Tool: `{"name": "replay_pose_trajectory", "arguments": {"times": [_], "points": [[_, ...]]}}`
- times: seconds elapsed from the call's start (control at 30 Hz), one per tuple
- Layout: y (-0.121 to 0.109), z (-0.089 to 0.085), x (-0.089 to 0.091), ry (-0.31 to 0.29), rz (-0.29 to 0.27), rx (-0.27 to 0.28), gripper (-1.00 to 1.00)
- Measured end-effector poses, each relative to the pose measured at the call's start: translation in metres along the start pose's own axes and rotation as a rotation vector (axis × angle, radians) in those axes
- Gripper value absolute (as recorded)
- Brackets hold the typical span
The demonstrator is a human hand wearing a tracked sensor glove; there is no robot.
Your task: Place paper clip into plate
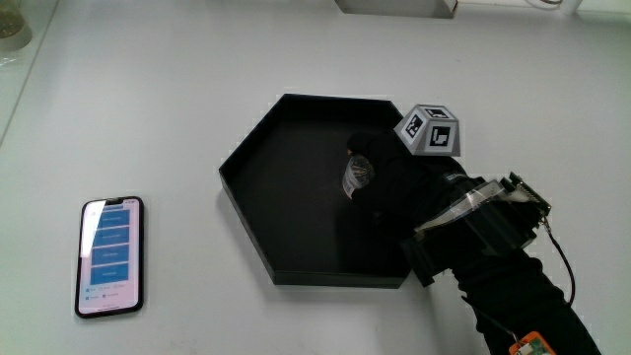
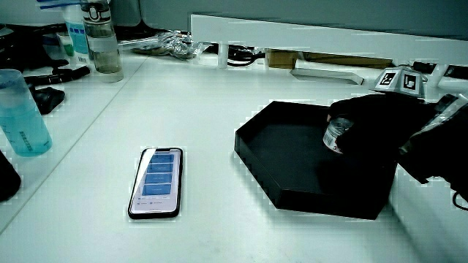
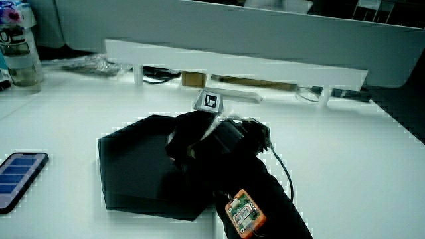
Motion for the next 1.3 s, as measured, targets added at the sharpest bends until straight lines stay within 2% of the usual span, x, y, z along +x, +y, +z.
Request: {"name": "replay_pose_trajectory", "arguments": {"times": [0.23, 0.3, 0.4, 0.47, 0.6, 0.7, 0.8, 0.87, 0.9, 0.93, 0.97, 1.0, 1.03, 1.07, 1.1, 1.13, 1.2, 1.23, 1.3], "points": [[0.006, -0.009, -0.004, -0.011, -0.003, -0.028, 0.00], [0.005, -0.009, -0.005, 0.004, 0.000, -0.016, 0.00], [0.007, -0.011, -0.010, -0.012, -0.006, -0.002, 0.00], [0.009, -0.014, -0.013, -0.012, 0.005, -0.016, 0.00], [0.018, -0.020, -0.017, -0.019, -0.012, -0.045, 0.00], [0.022, -0.023, -0.021, -0.035, -0.022, -0.041, 0.00], [0.025, -0.027, -0.027, -0.041, -0.006, -0.052, 0.00], [0.028, -0.033, -0.029, -0.052, 0.002, -0.075, 0.00], [0.032, -0.037, -0.029, -0.061, -0.014, -0.075, 0.00], [0.037, -0.043, -0.027, -0.066, -0.045, -0.122, 0.00], [0.035, -0.043, -0.026, -0.020, -0.026, -0.101, 0.00], [0.038, -0.045, -0.024, -0.031, -0.044, -0.110, 0.00], [0.035, -0.044, -0.026, -0.031, -0.029, -0.120, 0.00], [0.037, -0.045, -0.025, -0.022, -0.052, -0.119, 0.00], [0.036, -0.045, -0.026, -0.030, -0.050, -0.109, 0.00], [0.036, -0.047, -0.027, -0.042, -0.037, -0.127, 0.00], [0.038, -0.053, -0.023, -0.011, -0.055, -0.149, 0.00], [0.038, -0.053, -0.023, -0.011, -0.057, -0.134, -0.05], [0.040, -0.054, -0.024, -0.023, -0.059, -0.143, -0.14]]}}
